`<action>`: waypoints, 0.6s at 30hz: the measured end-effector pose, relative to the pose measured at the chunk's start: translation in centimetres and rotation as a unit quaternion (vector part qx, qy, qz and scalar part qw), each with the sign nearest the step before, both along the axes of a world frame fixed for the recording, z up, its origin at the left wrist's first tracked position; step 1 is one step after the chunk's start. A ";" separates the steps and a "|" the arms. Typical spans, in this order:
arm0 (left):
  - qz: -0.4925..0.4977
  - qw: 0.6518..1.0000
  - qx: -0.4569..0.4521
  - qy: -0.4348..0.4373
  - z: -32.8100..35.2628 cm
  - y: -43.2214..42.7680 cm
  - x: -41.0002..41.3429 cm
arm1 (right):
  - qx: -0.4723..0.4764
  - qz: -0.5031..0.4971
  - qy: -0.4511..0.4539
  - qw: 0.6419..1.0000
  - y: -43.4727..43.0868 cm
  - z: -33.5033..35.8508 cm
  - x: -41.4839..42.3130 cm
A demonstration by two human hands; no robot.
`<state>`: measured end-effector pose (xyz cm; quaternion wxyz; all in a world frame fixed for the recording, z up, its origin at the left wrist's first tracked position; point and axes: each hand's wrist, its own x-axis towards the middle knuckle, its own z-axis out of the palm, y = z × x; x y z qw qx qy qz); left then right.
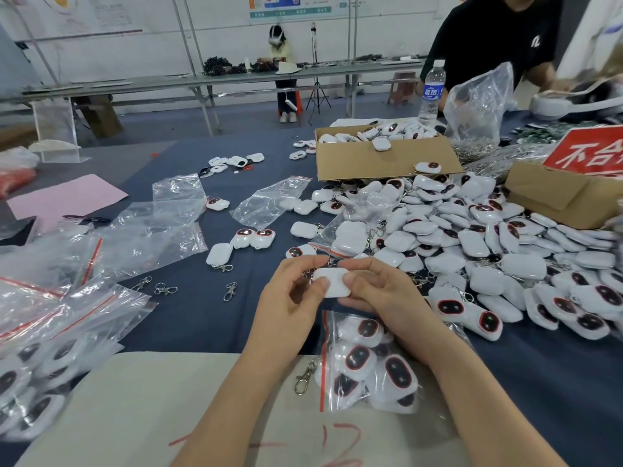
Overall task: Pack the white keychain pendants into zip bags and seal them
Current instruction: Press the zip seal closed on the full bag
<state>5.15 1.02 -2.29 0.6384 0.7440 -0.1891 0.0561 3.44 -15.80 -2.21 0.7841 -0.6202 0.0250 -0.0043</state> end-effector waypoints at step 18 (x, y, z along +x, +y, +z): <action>0.041 0.999 0.024 -0.016 -0.3 -0.1 -0.2 | -0.070 0.022 -0.024 0.997 0.4 0.6 -0.2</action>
